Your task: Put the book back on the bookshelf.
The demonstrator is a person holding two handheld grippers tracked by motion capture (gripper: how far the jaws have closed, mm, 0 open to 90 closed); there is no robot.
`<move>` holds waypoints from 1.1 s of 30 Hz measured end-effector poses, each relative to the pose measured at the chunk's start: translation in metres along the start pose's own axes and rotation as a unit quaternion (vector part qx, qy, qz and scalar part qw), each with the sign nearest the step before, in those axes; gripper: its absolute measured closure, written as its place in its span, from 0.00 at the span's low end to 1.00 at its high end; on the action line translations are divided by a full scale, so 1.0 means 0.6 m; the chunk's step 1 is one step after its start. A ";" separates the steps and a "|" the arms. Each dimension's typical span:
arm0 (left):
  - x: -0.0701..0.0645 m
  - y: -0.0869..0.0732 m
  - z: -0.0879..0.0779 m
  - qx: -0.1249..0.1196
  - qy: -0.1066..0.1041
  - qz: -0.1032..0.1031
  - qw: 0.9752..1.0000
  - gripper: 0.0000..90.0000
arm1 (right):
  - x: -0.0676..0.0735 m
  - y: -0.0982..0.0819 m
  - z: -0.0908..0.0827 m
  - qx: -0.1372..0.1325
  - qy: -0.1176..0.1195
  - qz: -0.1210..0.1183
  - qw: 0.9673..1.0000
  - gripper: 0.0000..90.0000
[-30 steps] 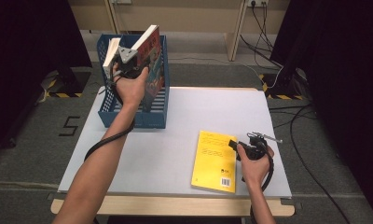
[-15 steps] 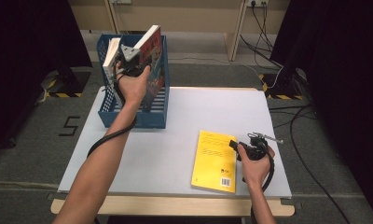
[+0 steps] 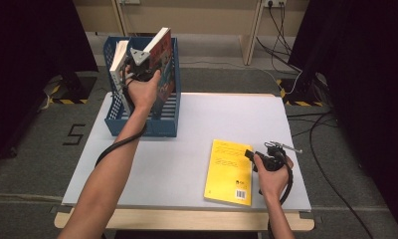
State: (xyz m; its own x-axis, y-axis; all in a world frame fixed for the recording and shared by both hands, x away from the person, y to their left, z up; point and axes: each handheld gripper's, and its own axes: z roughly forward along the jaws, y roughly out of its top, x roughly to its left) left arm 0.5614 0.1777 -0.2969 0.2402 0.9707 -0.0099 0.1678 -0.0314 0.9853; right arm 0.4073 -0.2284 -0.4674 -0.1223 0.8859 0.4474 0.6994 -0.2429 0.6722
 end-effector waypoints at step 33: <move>-0.005 -0.012 0.042 0.010 0.004 0.007 1.000 0.82 | -0.003 0.000 0.000 -0.001 -0.001 -0.004 1.000 0.57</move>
State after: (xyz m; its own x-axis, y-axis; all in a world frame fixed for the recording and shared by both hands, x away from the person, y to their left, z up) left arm 0.5835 0.1690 -0.3081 0.2353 0.9719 0.0046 0.1837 -0.0491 0.9817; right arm 0.4075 -0.2297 -0.4684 -0.1252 0.8888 0.4409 0.6966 -0.2376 0.6769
